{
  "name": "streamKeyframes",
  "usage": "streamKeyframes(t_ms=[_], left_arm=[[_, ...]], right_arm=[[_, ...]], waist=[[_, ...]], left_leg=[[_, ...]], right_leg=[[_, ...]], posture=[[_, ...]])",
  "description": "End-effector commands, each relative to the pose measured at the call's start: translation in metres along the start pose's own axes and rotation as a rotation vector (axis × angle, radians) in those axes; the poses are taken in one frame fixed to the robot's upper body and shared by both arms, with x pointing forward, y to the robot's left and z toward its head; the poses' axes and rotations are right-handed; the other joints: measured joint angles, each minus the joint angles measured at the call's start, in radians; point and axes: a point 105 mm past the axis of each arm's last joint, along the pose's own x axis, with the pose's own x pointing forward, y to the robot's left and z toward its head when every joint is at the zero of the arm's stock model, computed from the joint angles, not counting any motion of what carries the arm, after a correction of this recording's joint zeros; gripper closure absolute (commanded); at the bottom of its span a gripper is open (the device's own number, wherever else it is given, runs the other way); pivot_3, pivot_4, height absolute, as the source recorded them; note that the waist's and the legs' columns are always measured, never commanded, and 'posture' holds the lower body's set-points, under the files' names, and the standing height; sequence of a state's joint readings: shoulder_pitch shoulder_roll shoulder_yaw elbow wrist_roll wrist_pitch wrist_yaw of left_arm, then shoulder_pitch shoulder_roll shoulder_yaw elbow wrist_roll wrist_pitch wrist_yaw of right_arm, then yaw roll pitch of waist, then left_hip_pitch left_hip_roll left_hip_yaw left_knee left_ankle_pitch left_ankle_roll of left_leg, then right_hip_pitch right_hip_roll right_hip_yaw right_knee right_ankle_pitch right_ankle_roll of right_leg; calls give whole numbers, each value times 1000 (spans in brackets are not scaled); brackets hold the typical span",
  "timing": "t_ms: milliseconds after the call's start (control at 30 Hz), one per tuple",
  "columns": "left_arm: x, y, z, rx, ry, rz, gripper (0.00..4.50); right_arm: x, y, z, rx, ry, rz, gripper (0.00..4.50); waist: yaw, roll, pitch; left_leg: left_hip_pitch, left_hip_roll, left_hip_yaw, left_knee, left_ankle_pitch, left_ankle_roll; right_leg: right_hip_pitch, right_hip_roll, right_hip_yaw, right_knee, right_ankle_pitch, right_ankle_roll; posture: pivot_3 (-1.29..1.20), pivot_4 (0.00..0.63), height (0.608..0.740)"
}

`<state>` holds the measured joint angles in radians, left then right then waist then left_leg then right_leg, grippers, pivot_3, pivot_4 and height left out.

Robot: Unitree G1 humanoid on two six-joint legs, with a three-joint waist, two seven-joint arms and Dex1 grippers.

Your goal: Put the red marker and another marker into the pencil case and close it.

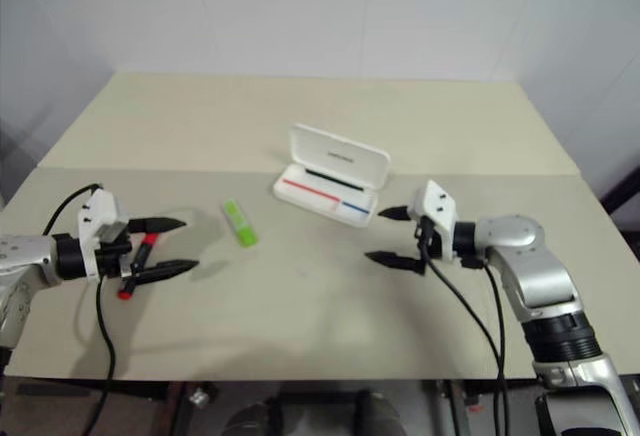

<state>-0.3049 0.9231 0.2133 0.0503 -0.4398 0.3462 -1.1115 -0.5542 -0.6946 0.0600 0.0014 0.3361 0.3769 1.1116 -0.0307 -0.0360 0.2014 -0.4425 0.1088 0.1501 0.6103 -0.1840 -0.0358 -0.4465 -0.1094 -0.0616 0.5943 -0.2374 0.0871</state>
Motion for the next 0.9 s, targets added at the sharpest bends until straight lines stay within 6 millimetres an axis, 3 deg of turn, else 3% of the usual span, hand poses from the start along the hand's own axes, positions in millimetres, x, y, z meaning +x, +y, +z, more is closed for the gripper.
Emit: streamKeyframes(t_ms=[33, 400, 667, 900], left_arm=[[-1, 1, 10, 38, -21, 1, 16], [6, 2, 16, 43, -79, 18, 16], [-8, 4, 30, 44, -146, 76, 16], [-16, -4, 34, 14, -176, 64, 16]], right_arm=[[1, -1, 15, -22, -48, -23, 0], [40, -15, 26, -24, -81, -108, 0], [65, -16, 5, 3, 69, -79, 0], [84, -33, -5, 20, 131, -92, 0]], waist=[[0, 0, 0], [0, 0, 0], [-2, 0, 0], [-7, 0, 0]], left_leg=[[0, 0, 0, 0, 0, 0], [0, 1, 0, 1, 0, 0], [0, 1, 0, 0, 0, 0], [0, 1, 0, 1, 0, 0]], right_leg=[[0, 0, 0, 0, 0, -1], [0, 0, 0, 1, 0, 0], [0, 1, 0, 2, 0, 0], [0, 1, 0, 4, 1, 1]], posture=[[0, 150, 740], [0, 150, 740], [0, 150, 740], [0, 150, 740]])
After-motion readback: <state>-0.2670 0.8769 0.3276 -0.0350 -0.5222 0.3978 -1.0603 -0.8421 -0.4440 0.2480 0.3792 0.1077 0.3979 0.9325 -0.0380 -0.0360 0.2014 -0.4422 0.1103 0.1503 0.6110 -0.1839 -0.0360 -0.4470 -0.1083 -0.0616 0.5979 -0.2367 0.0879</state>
